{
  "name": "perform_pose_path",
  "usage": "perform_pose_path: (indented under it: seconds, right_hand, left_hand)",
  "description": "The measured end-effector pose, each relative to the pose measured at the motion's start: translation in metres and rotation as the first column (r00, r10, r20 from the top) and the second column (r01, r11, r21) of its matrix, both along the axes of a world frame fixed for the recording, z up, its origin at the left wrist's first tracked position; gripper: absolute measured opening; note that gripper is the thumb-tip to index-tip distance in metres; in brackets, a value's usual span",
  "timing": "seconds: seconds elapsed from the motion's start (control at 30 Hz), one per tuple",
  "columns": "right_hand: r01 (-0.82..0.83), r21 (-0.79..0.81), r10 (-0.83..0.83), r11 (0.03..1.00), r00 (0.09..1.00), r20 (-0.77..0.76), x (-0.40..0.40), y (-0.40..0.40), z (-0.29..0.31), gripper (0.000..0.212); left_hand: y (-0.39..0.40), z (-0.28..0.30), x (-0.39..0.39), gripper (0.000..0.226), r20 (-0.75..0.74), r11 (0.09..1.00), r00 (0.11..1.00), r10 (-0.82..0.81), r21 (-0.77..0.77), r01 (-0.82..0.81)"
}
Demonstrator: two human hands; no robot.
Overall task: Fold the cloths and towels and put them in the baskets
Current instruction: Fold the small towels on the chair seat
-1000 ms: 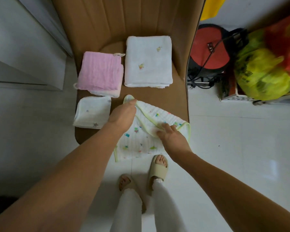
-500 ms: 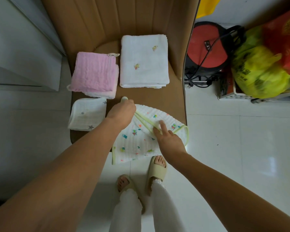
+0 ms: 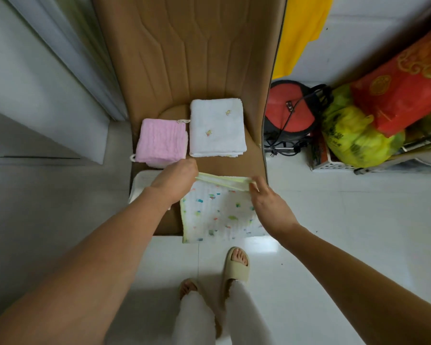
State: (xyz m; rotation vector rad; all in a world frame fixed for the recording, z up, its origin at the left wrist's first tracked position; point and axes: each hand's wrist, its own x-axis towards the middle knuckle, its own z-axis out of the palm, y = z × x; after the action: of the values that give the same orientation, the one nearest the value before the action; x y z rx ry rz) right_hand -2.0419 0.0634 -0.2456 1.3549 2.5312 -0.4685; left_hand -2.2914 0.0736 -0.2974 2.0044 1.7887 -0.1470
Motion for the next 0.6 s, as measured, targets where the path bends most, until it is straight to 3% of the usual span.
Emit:
perform_pose_path:
  seconds: [0.2,0.3,0.37,0.47,0.6]
  right_hand:
    - [-0.134,0.159,0.129,0.978,0.991,0.043,0.013,0.006,0.085,0.028]
    - [-0.186,0.271,0.176,0.944,0.982,0.062,0.017,0.005,0.126,0.030]
    - [-0.165,0.320,0.156,0.933,0.986,0.054,0.016,0.002,0.156,0.032]
    - [-0.141,0.287,0.113,0.948,0.987,0.110,0.016,-0.003,0.196,0.028]
    - [-0.234,0.290,0.185,0.928,0.965,0.188,0.020,-0.009,0.238,0.041]
  left_hand:
    - [0.002,0.103,-0.003,0.009,-0.009,0.993,1.000,0.028,0.111,-0.027]
    - [0.004,0.138,-0.015,0.005,-0.036,0.985,0.999,0.022,0.173,-0.015]
    - [0.010,0.150,-0.025,0.014,-0.046,0.988,0.998,0.036,0.152,-0.028]
    - [-0.002,0.210,-0.014,0.022,0.010,0.985,1.000,-0.013,0.170,0.011]
    - [-0.018,0.285,0.008,0.012,0.087,0.974,0.996,-0.023,0.228,0.003]
